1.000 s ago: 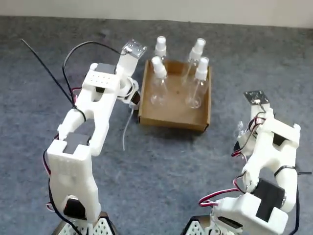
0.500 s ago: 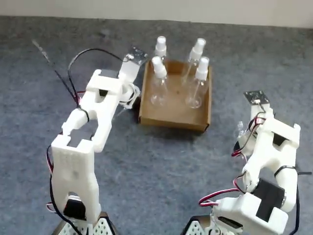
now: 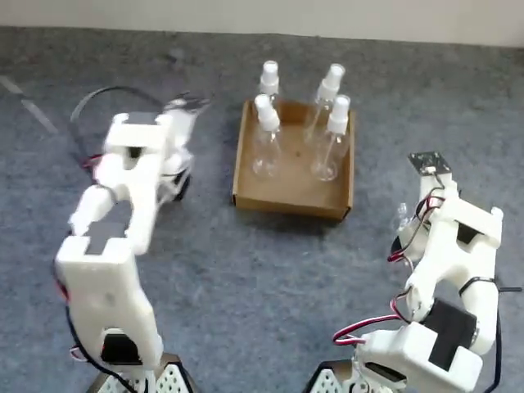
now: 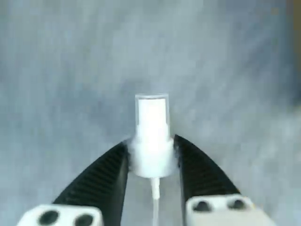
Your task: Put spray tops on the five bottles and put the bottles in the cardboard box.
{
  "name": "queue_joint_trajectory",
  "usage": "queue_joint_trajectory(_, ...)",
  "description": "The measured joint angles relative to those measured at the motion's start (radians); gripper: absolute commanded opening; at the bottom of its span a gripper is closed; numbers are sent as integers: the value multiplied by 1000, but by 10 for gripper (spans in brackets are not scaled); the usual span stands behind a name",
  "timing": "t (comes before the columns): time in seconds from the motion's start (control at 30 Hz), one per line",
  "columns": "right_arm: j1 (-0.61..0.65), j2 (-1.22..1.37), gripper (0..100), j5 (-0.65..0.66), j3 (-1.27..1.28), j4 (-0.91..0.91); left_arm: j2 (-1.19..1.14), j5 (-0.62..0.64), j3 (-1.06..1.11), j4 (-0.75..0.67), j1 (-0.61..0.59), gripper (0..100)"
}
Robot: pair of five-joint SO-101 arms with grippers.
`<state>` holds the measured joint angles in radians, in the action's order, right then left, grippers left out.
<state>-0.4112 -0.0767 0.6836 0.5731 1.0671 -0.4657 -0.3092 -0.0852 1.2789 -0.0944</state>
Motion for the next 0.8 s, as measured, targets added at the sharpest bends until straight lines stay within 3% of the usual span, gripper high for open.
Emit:
queue_joint_trajectory(0.2, 0, 0, 9, 0, 0, 3, 218, 28, 281, 81, -34, 53)
queue_joint_trajectory(0.4, 0, 0, 10, 0, 0, 11, 381, 31, 517, -58, -8, 143)
queue_joint_trajectory(0.53, 0, 0, 10, 0, 0, 11, 436, 31, 546, -77, 54, 143)
queue_joint_trajectory(0.8, 0, 0, 11, 0, 0, 12, 448, 31, 532, -83, 55, 143)
